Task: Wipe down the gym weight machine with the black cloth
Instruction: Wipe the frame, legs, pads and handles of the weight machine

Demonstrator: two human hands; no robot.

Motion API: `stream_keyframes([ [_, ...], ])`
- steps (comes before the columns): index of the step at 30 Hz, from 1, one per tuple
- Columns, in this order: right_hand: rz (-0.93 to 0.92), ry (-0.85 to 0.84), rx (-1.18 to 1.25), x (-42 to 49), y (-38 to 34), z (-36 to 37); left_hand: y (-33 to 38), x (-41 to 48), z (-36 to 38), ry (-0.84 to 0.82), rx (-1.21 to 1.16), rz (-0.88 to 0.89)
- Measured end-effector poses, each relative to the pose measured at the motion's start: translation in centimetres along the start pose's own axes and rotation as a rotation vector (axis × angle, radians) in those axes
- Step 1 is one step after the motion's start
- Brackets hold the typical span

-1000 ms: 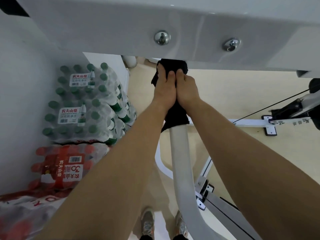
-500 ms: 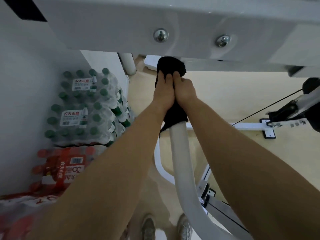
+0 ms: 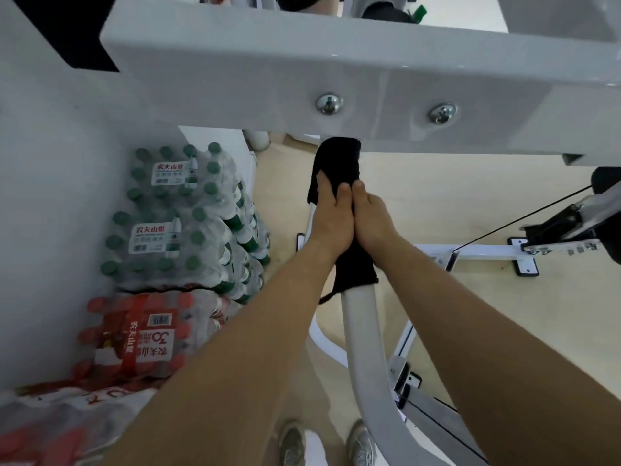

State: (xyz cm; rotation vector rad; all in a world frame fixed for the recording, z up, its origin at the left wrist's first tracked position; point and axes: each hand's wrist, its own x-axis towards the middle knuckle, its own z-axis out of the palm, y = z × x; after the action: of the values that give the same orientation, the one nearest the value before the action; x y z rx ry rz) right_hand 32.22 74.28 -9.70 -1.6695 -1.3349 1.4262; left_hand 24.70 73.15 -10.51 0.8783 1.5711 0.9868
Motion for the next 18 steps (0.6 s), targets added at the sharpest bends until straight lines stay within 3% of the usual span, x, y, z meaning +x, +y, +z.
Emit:
stream_keyframes([
  [9, 0.01, 0.039, -0.121, 4.4, -2.8, 0.4, 1.8, 5.3, -0.6, 0.019, -0.02, 0.03],
  [18, -0.129, 0.002, -0.102, -5.0, 2.4, -0.2, -2.2, -5.7, 0.1, -0.013, -0.046, -0.024],
])
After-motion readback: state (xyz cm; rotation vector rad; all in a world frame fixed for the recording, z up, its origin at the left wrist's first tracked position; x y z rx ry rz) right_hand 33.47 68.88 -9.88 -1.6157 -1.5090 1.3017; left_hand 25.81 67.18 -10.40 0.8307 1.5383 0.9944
